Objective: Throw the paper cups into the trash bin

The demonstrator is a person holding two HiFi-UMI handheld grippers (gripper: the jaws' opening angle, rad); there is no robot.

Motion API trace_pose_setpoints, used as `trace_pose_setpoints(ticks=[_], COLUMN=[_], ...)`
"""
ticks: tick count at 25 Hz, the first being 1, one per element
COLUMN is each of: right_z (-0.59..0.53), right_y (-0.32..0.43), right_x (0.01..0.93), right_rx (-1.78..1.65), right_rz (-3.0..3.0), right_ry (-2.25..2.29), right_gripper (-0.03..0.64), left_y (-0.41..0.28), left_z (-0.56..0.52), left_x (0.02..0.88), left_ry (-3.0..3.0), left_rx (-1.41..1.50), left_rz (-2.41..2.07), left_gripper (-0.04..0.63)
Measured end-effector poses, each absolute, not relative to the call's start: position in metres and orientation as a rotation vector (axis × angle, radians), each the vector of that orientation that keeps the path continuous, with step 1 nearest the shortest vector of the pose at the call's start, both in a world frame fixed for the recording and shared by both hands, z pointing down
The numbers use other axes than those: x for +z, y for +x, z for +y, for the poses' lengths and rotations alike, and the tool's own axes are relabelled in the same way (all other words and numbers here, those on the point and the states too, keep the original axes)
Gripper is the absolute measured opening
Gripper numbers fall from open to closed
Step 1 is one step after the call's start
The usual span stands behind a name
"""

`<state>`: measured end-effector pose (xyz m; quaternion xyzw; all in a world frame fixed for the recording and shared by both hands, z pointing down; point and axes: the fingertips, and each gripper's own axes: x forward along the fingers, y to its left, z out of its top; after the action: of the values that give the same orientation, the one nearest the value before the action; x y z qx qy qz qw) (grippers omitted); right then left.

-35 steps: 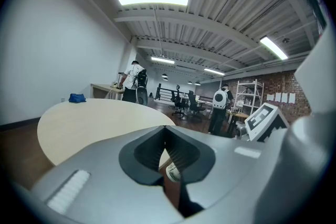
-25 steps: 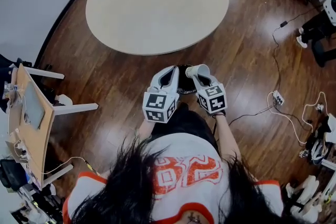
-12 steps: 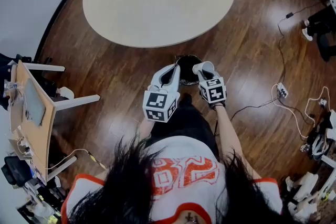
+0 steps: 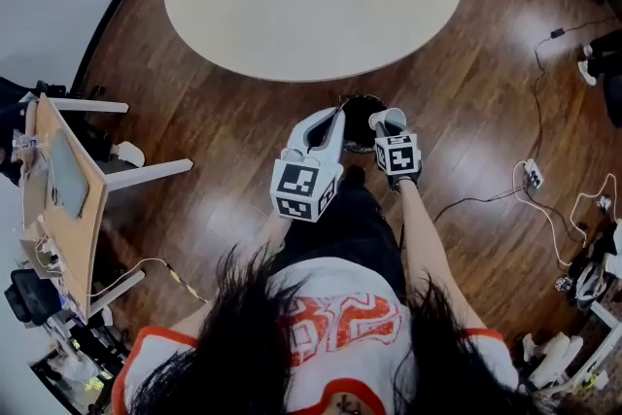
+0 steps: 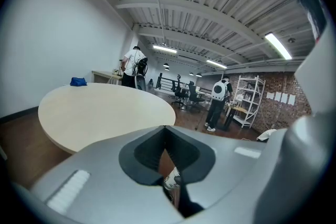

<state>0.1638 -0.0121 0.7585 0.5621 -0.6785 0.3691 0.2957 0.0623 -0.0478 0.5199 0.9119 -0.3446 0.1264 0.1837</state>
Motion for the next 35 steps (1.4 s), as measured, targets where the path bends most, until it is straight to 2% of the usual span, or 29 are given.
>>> trace_pose_setpoints(ticks=[4,6,11,13,17,29,35], right_z=[-0.021,-0.021,-0.024,-0.022,-0.019,-0.029,-0.034], right_y=[0.168,0.166,0.169,0.170,0.175,0.170,0.160], right_x=[0.783,0.792,0.790,0.788,0.780,0.727,0.669], right_rx=[0.999,1.039,1.053,1.069,1.102,1.050,0.952], right_rz=[-1.768,-1.770,-1.776,-1.775,-1.765,-1.864,-1.990], right_ry=[1.450,1.433,1.440,1.455,1.563,1.722,1.767], right_gripper=[0.036,0.097,0.109,0.102,0.002,0.002,0.002], left_y=[0.058,0.054,0.053,0.054,0.056,0.057,0.058], left_z=[-0.052,-0.051,-0.054,-0.055,-0.056,-0.055,-0.054], left_x=[0.525,0.529,0.532,0.531,0.530,0.524,0.520], left_ry=[2.562,2.551,2.534,2.537,2.547,2.565,2.579], left_rx=[0.372,0.386,0.402,0.391,0.386,0.383,0.376], left_rz=[-0.980,-0.983,-0.999,-1.002,-1.004,-1.002,-0.996], left_gripper=[0.000,0.000,0.000,0.000,0.000,0.000,0.000])
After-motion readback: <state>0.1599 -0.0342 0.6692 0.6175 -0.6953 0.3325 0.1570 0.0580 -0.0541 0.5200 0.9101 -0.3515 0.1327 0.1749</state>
